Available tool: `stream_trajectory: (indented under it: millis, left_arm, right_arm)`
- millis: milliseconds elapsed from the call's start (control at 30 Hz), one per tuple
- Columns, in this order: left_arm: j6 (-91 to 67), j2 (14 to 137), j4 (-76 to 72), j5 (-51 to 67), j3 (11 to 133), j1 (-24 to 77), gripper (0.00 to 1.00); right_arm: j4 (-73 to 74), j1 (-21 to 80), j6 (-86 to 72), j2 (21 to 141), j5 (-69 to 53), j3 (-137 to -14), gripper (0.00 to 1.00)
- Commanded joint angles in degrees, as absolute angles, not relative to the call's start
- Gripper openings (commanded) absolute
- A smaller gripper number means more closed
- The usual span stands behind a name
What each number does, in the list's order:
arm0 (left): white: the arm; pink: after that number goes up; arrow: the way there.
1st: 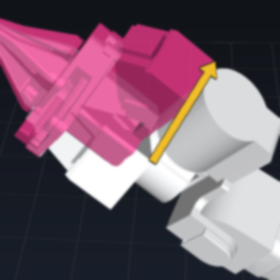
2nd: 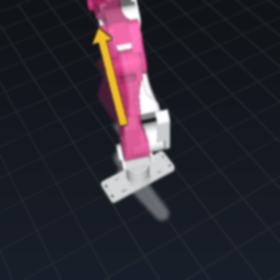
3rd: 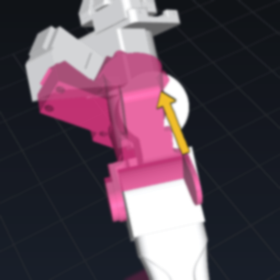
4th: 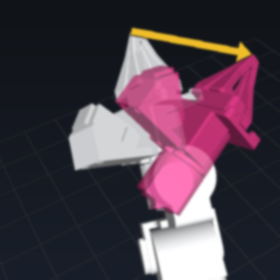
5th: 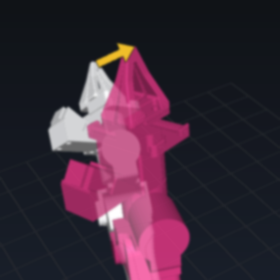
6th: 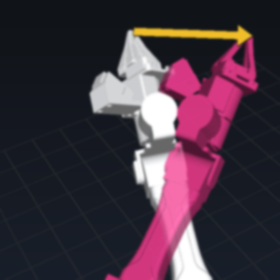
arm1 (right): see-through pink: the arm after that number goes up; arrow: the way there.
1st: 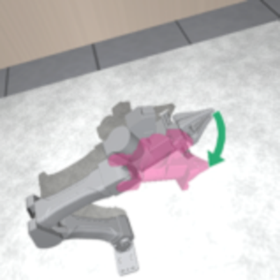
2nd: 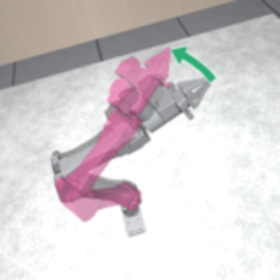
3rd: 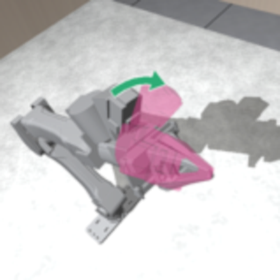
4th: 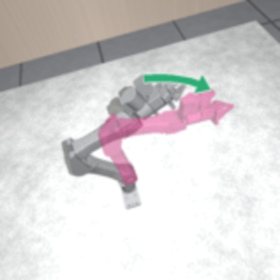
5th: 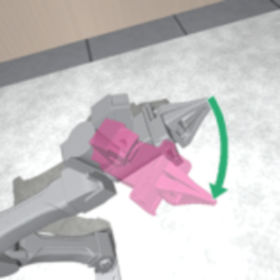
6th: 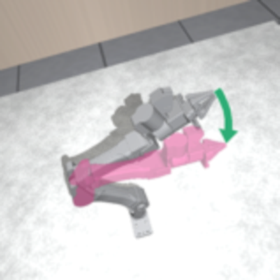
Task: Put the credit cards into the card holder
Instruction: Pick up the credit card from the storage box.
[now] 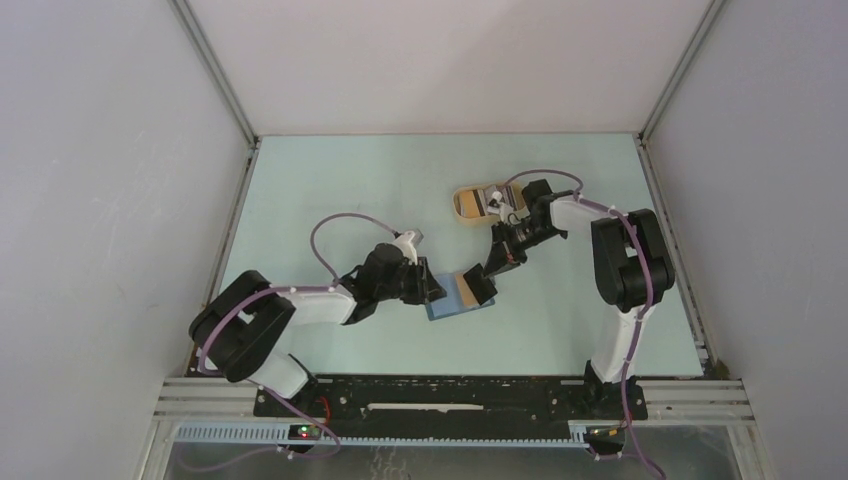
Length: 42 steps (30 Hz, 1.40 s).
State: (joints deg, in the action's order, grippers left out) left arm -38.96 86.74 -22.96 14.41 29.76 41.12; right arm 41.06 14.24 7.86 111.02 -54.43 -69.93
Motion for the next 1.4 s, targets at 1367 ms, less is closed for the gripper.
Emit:
stream_trajectory:
  millis: [1367]
  left_arm:
    - [-70.43, 100.64, -80.18, 30.96, 19.75, 34.39, 0.43]
  right_arm:
    - [45.05, 17.75, 13.66, 106.76, -75.18, -72.73, 0.0]
